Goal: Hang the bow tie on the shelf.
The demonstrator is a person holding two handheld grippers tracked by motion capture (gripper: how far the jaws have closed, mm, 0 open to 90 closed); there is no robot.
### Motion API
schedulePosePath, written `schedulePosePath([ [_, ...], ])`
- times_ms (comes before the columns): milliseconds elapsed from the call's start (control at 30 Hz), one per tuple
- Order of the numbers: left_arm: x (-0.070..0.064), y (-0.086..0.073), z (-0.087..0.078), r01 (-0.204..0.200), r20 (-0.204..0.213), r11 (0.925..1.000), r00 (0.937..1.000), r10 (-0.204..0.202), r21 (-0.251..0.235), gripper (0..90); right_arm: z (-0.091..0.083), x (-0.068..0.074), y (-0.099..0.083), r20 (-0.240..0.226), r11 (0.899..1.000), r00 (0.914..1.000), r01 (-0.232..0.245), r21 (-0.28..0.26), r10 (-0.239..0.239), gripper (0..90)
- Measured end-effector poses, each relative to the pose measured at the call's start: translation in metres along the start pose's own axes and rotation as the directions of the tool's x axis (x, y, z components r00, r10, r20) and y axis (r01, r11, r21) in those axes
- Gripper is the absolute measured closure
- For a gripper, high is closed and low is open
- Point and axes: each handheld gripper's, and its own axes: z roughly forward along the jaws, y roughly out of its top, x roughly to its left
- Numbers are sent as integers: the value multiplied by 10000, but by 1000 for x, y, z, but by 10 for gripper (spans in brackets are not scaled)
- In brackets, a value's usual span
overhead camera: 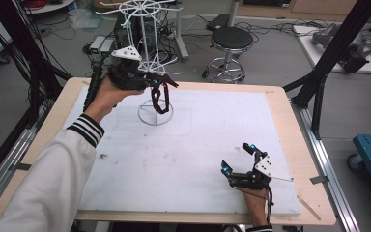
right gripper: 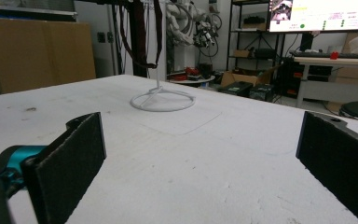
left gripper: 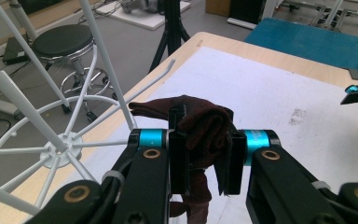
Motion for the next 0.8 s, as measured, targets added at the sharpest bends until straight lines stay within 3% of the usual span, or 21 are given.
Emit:
schedulePosePath([
  [233, 0, 0, 0, 154, -98, 9999, 9998, -154, -19, 740, 0, 0, 0, 9, 10000, 10000, 15, 2, -15, 6],
  [467, -1, 1, -2, 329, -66, 9994, 9994, -330, -96, 641, 0, 0, 0, -9, 10000, 10000, 76, 12, -76, 7],
  [533, 0, 1, -2, 423, -128, 9990, 9990, -425, -131, 592, 0, 0, 0, -4, 10000, 10000, 48, 3, -48, 6],
  [600, 0, 2, -2, 598, -189, 9978, 9980, -604, -293, 452, 0, 0, 0, -8, 10000, 10000, 56, -4, -56, 6],
  [633, 0, 2, -2, 713, -67, 9968, 9974, -716, -361, 452, 0, 0, 0, -8, 10000, 10000, 56, -4, -56, 6],
  [700, 2, 1, -3, 999, 567, 9936, 9937, -970, -518, 361, 0, 0, 0, 0, 10000, 10000, 45, -3, -45, 6],
  [800, 1, 2, -5, 876, 531, 9935, 9951, -839, -730, 276, 0, 0, 0, -7, 10000, 10000, 29, 8, -29, 6],
])
